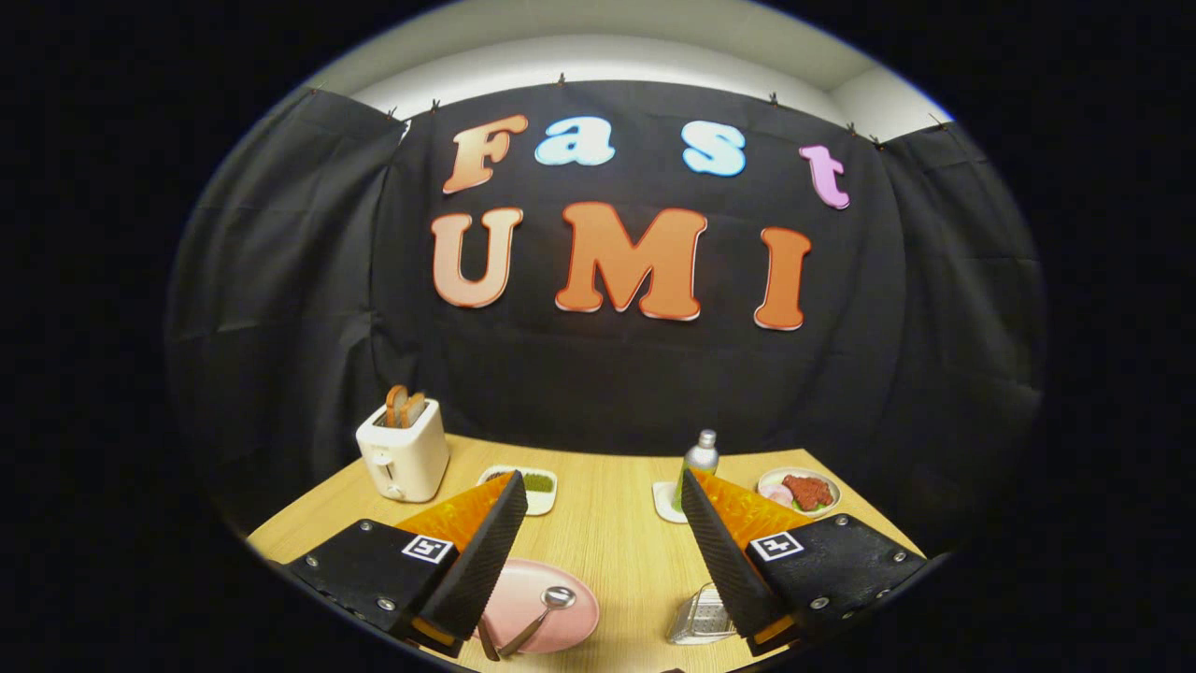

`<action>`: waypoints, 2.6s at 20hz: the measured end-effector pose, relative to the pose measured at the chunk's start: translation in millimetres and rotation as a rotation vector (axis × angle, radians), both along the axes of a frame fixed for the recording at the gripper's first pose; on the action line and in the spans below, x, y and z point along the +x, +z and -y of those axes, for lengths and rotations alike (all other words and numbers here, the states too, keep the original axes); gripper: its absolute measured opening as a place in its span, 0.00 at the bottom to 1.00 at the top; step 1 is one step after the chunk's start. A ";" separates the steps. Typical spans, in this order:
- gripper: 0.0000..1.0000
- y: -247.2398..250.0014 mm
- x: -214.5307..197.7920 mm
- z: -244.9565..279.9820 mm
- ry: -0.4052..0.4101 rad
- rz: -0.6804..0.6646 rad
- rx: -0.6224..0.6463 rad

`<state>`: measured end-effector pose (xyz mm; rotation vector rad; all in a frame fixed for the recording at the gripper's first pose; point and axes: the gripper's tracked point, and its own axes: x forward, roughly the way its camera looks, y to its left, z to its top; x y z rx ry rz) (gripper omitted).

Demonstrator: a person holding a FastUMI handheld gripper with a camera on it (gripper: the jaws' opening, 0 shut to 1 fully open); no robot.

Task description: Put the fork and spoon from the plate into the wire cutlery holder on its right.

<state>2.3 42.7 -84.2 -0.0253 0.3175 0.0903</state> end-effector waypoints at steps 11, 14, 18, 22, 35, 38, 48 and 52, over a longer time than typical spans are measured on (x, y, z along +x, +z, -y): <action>1.00 -116.9 -9.1 -44.7 0.097 -0.486 0.013; 0.98 -142.8 -17.5 -50.9 0.118 -0.598 -0.002; 0.96 -181.7 -30.3 -54.1 0.136 -0.754 -0.055; 0.85 -215.2 -46.9 -59.2 0.141 -0.922 -0.070; 0.19 -259.9 -58.7 -53.1 0.106 -1.092 -0.119; 0.10 -260.1 -58.7 -53.5 0.134 -1.070 -0.110; 0.05 -218.8 -59.8 -34.8 0.116 -0.973 -0.043; 0.05 -186.2 -67.5 -17.1 0.114 -0.933 -0.036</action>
